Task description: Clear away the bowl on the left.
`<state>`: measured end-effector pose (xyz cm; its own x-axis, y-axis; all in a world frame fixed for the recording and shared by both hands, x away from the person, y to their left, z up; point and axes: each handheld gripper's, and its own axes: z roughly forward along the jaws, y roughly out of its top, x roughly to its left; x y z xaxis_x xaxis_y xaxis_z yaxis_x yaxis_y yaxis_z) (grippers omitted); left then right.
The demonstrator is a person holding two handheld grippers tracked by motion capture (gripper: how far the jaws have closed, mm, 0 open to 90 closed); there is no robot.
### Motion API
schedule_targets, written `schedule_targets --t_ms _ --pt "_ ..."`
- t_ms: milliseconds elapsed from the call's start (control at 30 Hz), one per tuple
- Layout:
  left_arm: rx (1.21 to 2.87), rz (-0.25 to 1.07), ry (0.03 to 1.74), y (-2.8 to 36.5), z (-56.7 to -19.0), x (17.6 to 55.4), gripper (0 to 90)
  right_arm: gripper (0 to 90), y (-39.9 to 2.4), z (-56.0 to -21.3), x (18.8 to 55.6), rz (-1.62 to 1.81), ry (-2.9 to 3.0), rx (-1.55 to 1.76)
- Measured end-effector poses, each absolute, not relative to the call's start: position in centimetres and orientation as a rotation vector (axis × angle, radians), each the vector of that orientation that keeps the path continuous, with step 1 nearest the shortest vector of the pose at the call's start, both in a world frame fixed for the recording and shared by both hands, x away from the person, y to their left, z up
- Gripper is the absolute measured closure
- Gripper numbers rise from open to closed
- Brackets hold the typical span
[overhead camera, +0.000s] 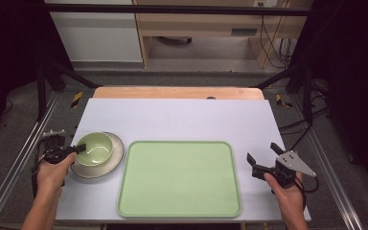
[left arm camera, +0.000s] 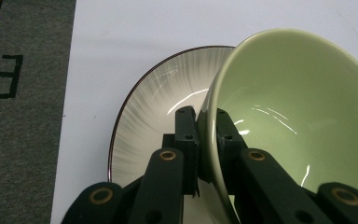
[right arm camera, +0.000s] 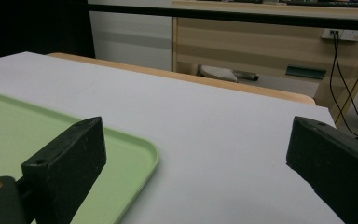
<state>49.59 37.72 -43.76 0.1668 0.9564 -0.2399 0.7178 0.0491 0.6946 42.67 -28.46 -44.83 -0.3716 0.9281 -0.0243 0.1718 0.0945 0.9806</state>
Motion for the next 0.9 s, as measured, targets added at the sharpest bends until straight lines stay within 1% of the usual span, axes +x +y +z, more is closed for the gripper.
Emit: schedule_targets --t_ms 200,467,900 --pt "1.686 0.375 1.588 37.8 -43.4 49.5 83.3 5.1 -28.5 -44.8 42.7 1.336 1.663 1.094" --pt "1.694 0.393 1.566 37.4 -42.8 49.5 83.3 5.1 -28.4 -44.8 42.7 1.341 1.659 1.098" --pt "1.715 0.383 1.496 36.1 -41.3 49.2 83.3 5.1 -28.4 -44.9 42.7 1.341 1.666 1.097"
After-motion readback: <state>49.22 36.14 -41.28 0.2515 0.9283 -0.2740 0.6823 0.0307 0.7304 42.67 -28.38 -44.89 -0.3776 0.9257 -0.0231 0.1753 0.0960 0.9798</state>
